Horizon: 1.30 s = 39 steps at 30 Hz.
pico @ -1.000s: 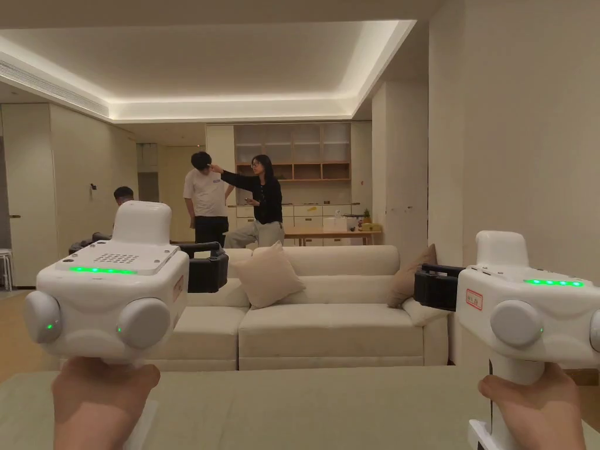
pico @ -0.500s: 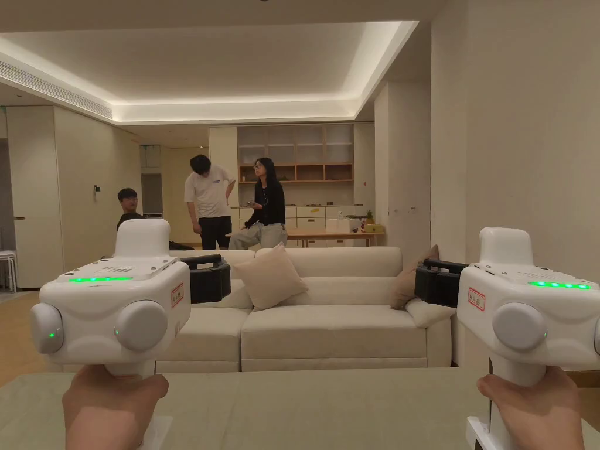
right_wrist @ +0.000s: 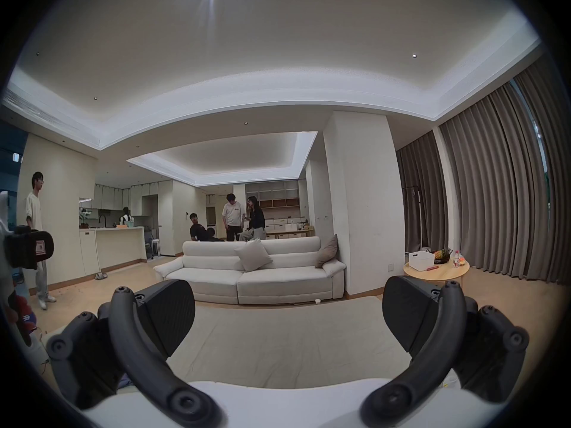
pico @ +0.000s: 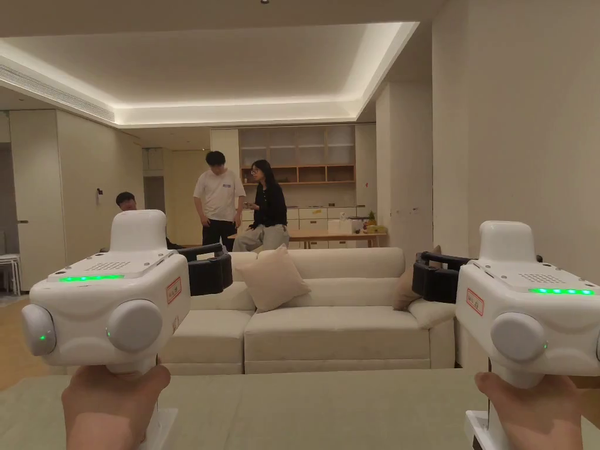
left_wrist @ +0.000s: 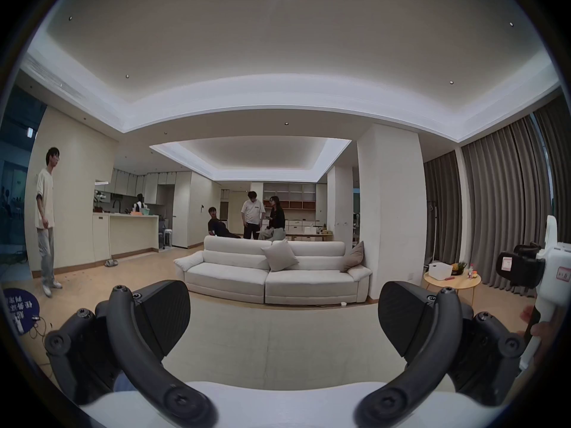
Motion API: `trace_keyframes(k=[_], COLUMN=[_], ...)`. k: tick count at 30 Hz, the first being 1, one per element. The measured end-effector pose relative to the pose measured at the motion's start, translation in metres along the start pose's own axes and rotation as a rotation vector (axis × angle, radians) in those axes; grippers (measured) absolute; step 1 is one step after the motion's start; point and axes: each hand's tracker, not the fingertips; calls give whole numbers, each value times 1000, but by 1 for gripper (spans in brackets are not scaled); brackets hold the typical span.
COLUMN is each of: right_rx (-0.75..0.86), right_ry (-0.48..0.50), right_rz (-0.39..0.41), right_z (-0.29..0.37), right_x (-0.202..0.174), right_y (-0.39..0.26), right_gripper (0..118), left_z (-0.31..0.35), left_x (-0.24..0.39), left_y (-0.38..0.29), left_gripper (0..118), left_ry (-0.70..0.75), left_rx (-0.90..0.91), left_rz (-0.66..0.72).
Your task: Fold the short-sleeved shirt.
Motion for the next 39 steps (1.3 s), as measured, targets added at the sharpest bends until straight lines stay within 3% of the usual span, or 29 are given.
trace_keyframes(k=[4,6,7,8,9,10,12,13,21,23,26,36,39], right_rx=[-21,-30,-25,-14,-12,-27,-34,-44,-72,-95,-94,-133,-147], right_ry=[17,16,13,5,-7,-34,7,17,5,84,172,728,858], right_rz=[-18,-24,-24,-22,-16,-4,-34,-34,-61,-55,-12,-25,-44], right_z=[1,3,5,7,7,5,7,7,9,5,-3,26,50], right_x=[3,3,2,0,-1,-1,4,5,3,-15,-62,-293,-346], right_y=[-1,-1,-3,-4,-5,-6,-11,-12,-25,-27,-32,-49,-56], right_gripper=[118,108,89,38,1,1,1,1,1,1,1,1,1], left_z=[8,11,11,13,14,11,9,7,13,21,49,209,254], left_x=[1,-2,-1,0,1,2,4,1,-7,-23,-62,-226,-258], left_y=[1,-2,-3,-4,-6,-8,-12,-12,-20,-16,-13,1,1], left_gripper=[118,109,99,57,6,0,0,0,0,0,0,0,0], left_ry=[-3,-49,-40,-39,-40,-27,-9,-75,-1,25,141,643,754], left_rx=[0,-2,-5,-2,-1,2,-3,-45,-36,-33,-22,-27,-64], left_rz=[-8,10,11,20,20,3,-12,8,2,3,7,-18,-36])
